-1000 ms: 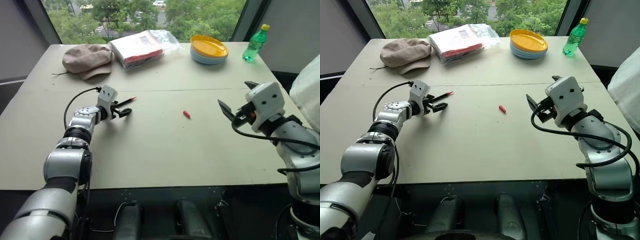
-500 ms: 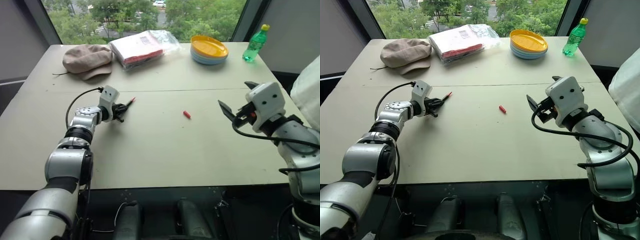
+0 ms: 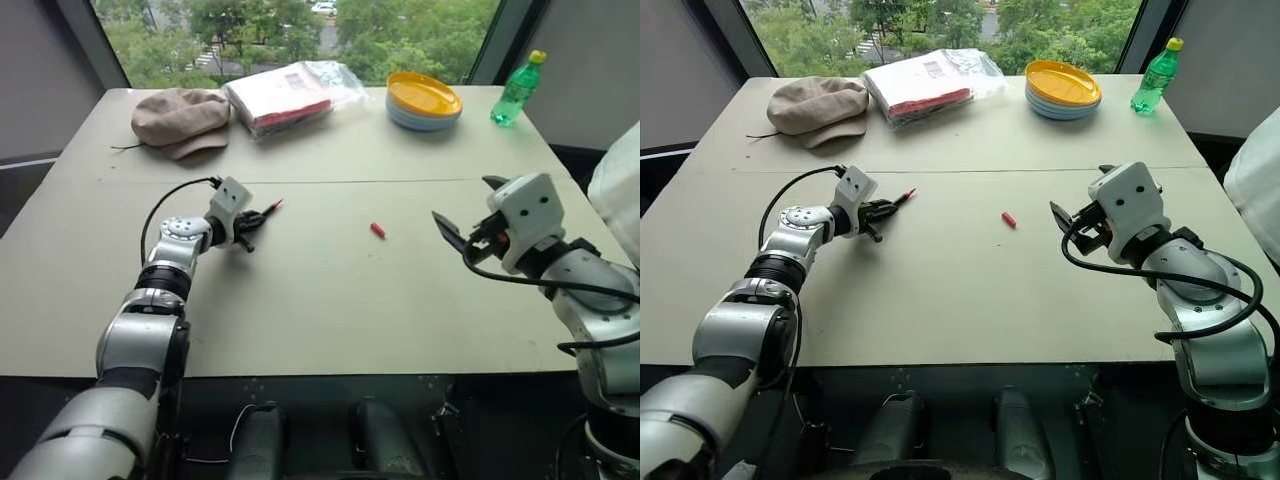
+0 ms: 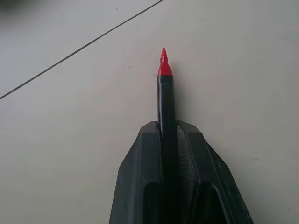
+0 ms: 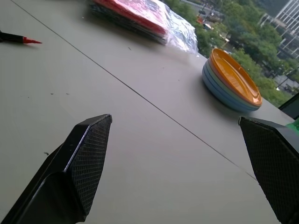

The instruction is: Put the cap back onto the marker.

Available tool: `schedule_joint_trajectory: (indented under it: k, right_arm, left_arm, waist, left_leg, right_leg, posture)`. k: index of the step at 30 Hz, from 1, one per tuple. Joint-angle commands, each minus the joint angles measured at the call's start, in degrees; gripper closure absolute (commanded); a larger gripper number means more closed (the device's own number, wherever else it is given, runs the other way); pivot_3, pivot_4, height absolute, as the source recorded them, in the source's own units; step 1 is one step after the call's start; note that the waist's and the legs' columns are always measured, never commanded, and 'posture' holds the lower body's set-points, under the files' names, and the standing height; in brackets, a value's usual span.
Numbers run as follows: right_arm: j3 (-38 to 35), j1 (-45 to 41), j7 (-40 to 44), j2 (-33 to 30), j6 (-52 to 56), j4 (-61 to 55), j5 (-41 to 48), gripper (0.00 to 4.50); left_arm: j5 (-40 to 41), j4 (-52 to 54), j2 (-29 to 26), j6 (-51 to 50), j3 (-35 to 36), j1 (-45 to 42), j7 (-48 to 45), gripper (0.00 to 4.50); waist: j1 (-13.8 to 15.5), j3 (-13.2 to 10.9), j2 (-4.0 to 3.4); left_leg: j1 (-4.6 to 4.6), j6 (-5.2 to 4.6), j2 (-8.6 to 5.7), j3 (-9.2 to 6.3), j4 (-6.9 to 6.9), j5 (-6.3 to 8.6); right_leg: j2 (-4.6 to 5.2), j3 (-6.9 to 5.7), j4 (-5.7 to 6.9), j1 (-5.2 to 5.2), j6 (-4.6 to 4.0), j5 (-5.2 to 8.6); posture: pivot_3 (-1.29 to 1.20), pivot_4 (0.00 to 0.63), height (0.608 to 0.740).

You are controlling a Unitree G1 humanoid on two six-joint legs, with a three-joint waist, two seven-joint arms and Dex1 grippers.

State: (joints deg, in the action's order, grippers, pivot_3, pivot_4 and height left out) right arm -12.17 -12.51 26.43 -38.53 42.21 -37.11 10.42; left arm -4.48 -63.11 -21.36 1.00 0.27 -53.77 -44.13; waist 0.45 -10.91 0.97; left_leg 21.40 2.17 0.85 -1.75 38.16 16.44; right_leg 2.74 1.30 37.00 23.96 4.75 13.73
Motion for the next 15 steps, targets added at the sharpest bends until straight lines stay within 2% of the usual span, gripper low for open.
schedule_joint_trajectory:
  k: [1, 5, 8, 15]
  right_arm:
    - [-0.9, -2.4, 0.9, -1.5, -0.6, -0.7, 0.8, 0.00]
    - [-0.4, -4.4, 2.0, -2.2, -2.0, 2.1, 0.7, 0.00]
    - [0.1, -5.5, 2.9, -2.0, -4.4, 5.6, 0.8, 0.00]
    - [-0.8, -7.3, 3.4, 4.1, -9.2, 17.1, 4.6, 0.00]
  left_arm:
    - [-1.0, -1.7, 2.9, -1.8, -2.5, 3.5, -0.2, 4.50]
    - [0.8, 1.8, 3.3, -1.7, -1.3, 3.7, -1.0, 4.50]
    - [5.1, 9.2, 2.7, -5.1, 0.7, 3.6, -5.5, 4.50]
    - [13.2, 33.0, -0.3, -21.5, 0.5, 8.1, -14.4, 4.50]
  waist:
    - [0.2, 0.0, -0.03]
    - [0.3, 0.1, -0.06]
    - [0.3, 0.1, -0.05]
    - [-0.7, 0.0, 0.09]
  left_leg:
    - [0.00, 0.00, 0.00, 0.00, 0.00, 0.00]
    - [-0.01, 0.00, -0.01, -0.01, 0.00, 0.00]
    - [0.02, 0.00, -0.02, -0.01, 0.00, 0.00]
    - [0.15, 0.00, 0.02, -0.03, -0.03, 0.00]
  right_leg:
    - [0.00, 0.00, 0.00, 0.00, 0.00, 0.00]
    - [0.00, 0.00, -0.02, -0.03, 0.01, 0.01]
    - [0.02, 0.00, -0.04, -0.03, 0.01, 0.01]
    - [-0.04, 0.00, -0.03, 0.15, 0.00, 0.01]
  posture:
    - [0.00, 0.150, 0.740]
    - [0.00, 0.150, 0.740]
    - [0.00, 0.150, 0.740]
    - [0.00, 0.150, 0.740]
